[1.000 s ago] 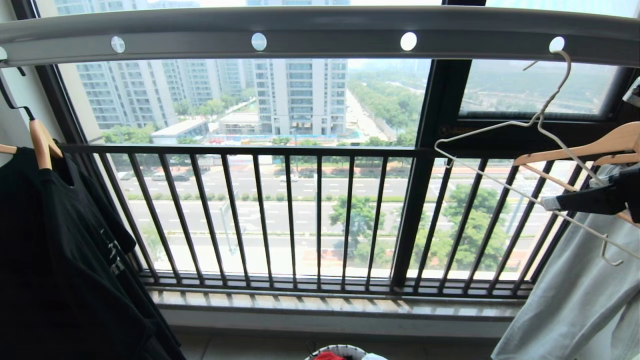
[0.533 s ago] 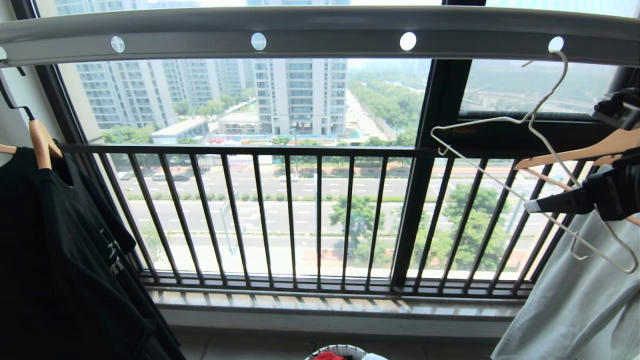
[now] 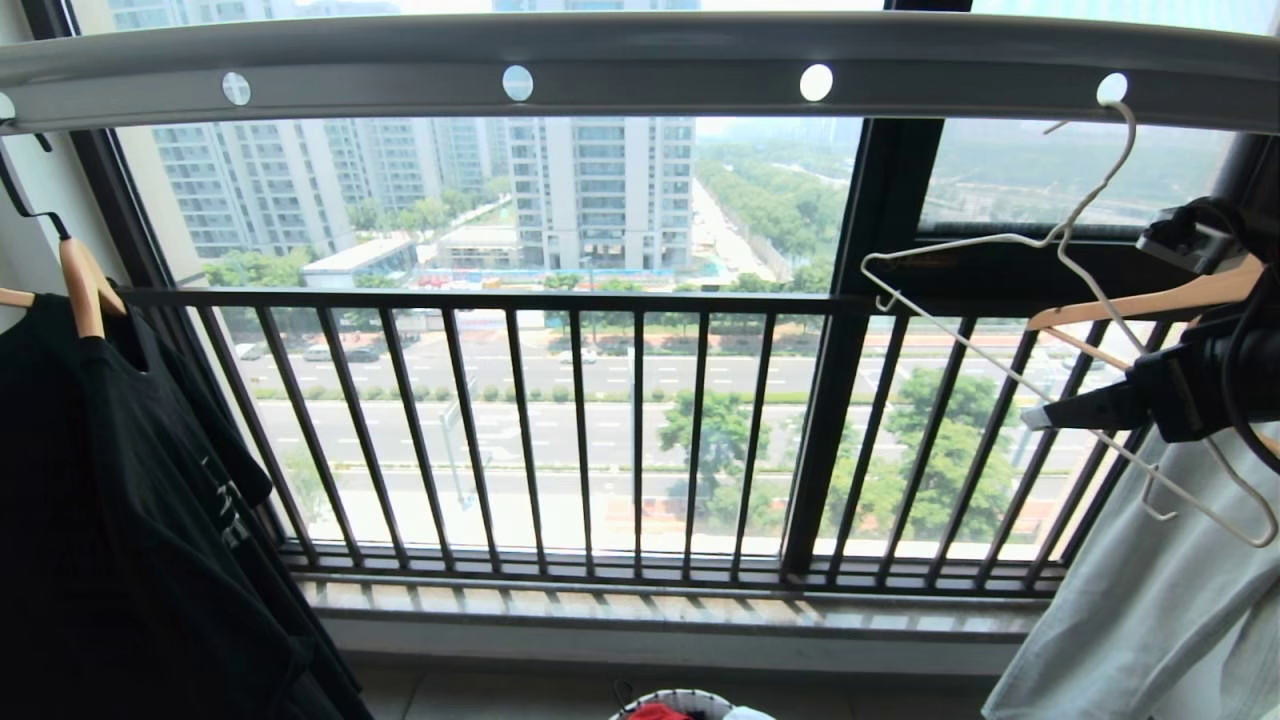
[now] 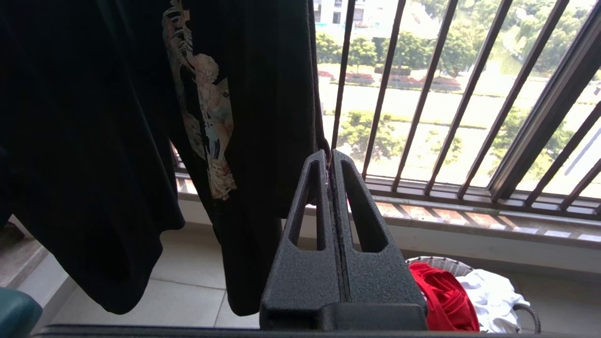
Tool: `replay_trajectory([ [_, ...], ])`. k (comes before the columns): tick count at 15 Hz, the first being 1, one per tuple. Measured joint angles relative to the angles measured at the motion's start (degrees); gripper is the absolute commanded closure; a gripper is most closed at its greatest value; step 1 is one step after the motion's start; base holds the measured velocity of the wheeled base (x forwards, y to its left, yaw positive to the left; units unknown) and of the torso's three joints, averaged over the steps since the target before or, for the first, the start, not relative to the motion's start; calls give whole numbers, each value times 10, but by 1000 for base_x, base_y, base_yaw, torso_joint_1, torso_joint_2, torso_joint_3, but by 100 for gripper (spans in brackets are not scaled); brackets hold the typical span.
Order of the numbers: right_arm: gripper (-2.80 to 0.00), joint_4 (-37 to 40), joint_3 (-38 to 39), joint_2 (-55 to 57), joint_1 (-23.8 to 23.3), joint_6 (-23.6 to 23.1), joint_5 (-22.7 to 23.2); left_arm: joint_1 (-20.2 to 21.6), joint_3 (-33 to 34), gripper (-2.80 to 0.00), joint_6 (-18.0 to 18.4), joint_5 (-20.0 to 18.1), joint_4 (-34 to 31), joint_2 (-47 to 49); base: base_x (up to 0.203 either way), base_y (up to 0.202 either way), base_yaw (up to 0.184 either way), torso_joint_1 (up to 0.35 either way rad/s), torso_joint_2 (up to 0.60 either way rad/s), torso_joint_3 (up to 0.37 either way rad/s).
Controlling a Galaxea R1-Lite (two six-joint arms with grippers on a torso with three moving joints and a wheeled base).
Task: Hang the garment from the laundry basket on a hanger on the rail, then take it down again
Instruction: Pick up the clothes rack on the clothesline
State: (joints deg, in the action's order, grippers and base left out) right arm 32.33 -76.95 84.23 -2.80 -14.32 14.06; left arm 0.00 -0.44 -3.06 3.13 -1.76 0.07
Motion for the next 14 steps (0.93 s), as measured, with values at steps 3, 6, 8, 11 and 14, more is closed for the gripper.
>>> replay_trajectory([
  [3, -280, -2, 4, 3, 0, 0, 0, 0, 0, 0, 0, 0, 0, 0, 0, 0, 0, 0, 0, 0],
  [6, -280, -2, 7, 4, 0, -1, -1, 0, 0, 0, 0, 0, 0, 0, 0, 0, 0, 0, 0, 0],
  [8, -280, -3, 7, 4, 0, -1, -1, 0, 0, 0, 0, 0, 0, 0, 0, 0, 0, 0, 0, 0],
  [11, -280, -2, 7, 4, 0, -2, -2, 0, 0, 0, 0, 0, 0, 0, 0, 0, 0, 0, 0, 0],
  [14, 0, -2, 7, 4, 0, -3, -3, 0, 0, 0, 0, 0, 0, 0, 0, 0, 0, 0, 0, 0],
])
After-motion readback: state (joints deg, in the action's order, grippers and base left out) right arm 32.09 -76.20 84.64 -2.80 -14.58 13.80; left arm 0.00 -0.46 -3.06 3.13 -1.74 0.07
